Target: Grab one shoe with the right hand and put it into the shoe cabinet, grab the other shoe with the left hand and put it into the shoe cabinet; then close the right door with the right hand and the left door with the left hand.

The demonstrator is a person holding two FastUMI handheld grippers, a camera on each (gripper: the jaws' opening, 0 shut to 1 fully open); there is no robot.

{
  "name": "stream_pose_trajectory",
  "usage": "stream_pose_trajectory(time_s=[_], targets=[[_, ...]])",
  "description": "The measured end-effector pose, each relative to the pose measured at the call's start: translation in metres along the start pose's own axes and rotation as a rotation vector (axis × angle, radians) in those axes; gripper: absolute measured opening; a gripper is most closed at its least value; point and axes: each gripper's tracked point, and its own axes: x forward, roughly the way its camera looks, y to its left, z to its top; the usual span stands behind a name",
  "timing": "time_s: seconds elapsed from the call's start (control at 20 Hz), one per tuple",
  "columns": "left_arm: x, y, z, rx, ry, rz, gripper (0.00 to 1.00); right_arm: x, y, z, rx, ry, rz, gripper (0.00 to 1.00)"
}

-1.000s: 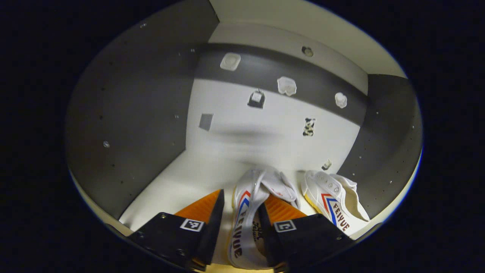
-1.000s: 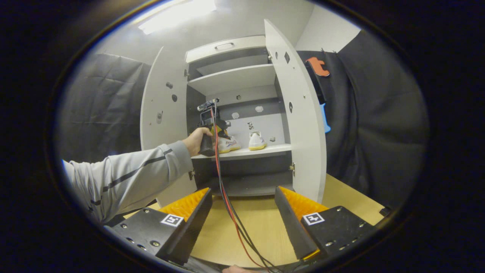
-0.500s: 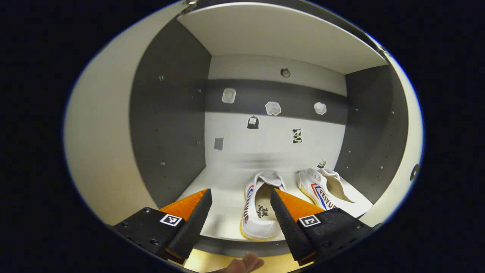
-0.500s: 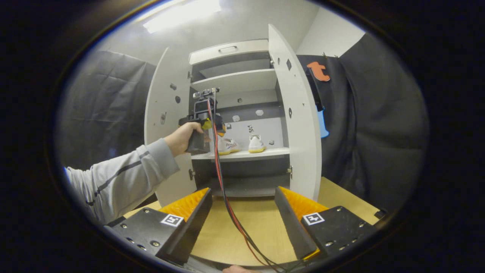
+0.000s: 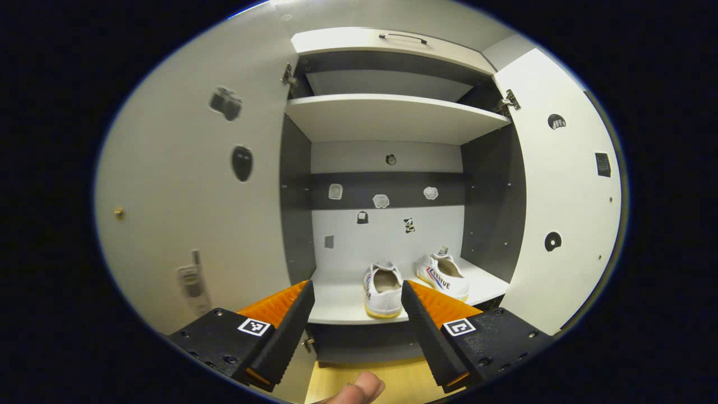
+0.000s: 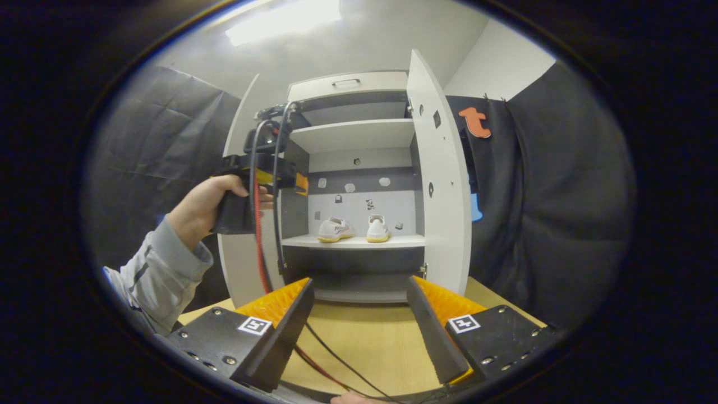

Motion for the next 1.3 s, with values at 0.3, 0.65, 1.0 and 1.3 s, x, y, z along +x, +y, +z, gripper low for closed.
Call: stream_pose_trajectory(time_s=[0.3, 0.65, 1.0, 1.3], targets=[[-0.080, 0.021, -0.008, -0.028, -0.055, -0.016, 0.96, 0.000, -0.011, 0.021, -0.031, -0.017, -0.045, 0.99], [-0.125, 0.032, -0.054, -0.126, -0.029, -0.041, 0.96, -0.001, -0.011, 0.041, -0.051, -0.041, -0.027, 0.98], [-0.160, 0.019, -0.088, -0.103, -0.037, -0.122, 0.96, 0.008, -0.063, 0.086, -0.100, -0.049, -0.075, 0.98], [-0.177, -0.007, -0.110, -0.059, -0.041, -0.200, 0.96, 0.032, -0.152, 0.106, -0.080, 0.001, -0.167, 0.98]])
